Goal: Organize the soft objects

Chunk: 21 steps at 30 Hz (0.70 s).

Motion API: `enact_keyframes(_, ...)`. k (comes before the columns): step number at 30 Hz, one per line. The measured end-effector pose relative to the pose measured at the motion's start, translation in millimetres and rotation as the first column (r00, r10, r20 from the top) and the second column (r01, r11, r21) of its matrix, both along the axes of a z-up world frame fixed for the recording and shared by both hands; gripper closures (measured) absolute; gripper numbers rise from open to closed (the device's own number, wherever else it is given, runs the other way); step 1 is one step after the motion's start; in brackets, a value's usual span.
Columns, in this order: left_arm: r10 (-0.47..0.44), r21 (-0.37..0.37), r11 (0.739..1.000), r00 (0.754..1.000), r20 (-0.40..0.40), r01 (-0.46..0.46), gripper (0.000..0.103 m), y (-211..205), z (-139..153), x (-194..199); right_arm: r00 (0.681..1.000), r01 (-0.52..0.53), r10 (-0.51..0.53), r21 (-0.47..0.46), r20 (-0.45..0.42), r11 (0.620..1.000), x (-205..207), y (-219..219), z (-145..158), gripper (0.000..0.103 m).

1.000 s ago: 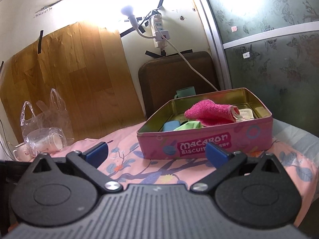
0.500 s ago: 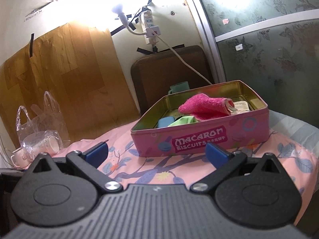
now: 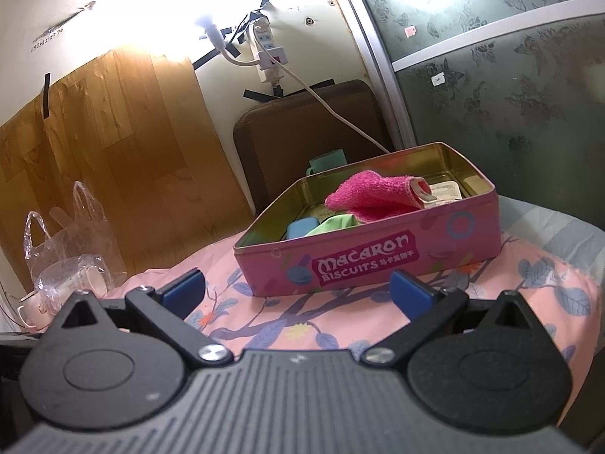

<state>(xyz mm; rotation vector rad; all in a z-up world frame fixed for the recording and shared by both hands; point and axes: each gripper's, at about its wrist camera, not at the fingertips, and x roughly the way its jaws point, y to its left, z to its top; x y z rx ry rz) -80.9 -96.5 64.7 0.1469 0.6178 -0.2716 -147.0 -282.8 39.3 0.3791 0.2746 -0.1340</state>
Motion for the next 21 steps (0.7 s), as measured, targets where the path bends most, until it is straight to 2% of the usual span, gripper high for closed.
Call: enact_keyframes(21, -0.022, 0.045, 0.999, 1.000, -0.002, 0.022, 0.000, -9.0, -3.0, -1.9, 1.000, 0.017, -0.017, 0.018, -0.006, 1.000, -2.1, -1.2, -3.4, 0.000)
